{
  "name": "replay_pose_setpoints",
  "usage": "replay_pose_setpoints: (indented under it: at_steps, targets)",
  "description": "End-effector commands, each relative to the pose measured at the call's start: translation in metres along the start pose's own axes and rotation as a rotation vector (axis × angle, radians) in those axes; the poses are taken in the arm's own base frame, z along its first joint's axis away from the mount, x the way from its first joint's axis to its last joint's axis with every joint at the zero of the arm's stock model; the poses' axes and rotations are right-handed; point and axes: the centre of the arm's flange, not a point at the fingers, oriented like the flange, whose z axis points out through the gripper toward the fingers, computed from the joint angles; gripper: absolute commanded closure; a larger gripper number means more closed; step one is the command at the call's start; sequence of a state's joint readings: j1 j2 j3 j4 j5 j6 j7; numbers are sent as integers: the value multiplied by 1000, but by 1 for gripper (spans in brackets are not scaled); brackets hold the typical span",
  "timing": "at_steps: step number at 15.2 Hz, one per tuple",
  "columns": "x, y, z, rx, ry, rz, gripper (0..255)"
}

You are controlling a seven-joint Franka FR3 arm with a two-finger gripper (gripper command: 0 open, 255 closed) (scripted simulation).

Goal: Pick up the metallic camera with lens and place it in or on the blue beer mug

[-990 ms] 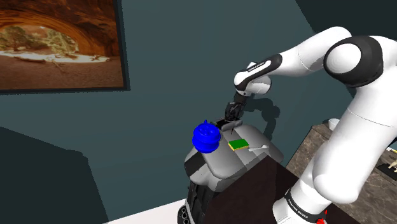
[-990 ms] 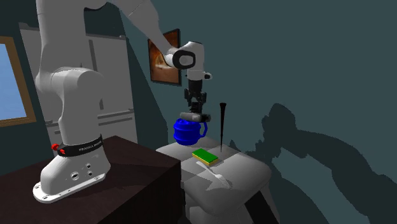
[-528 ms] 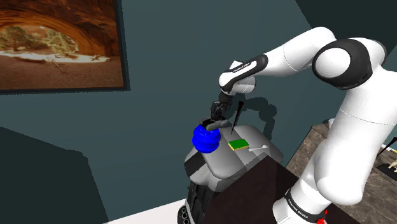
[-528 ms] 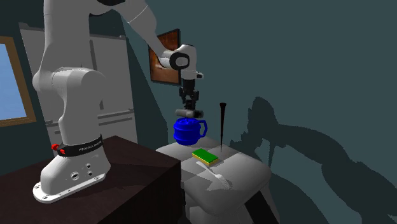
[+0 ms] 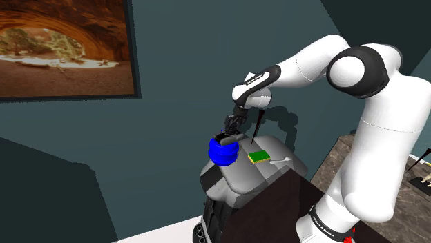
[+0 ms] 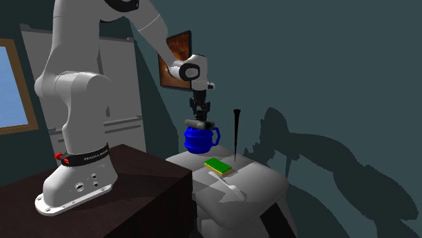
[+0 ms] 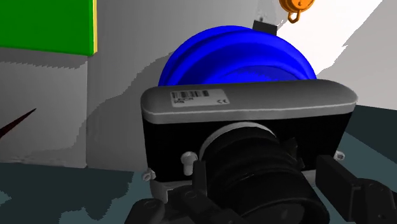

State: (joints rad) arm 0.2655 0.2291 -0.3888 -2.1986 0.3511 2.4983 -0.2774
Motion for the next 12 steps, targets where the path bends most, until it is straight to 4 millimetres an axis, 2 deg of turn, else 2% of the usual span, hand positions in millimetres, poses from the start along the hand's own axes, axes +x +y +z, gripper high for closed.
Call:
replay_pose_setpoints:
  at_steps: [1,4,11,12]
  targets:
    - [-3,2,14,-1,-6,0,255]
    - [-5,4,30,-1,-6,0,255]
    - [-5,4,30,-1,-6,0,255]
    - [-5,5,31,-1,-6,0,0]
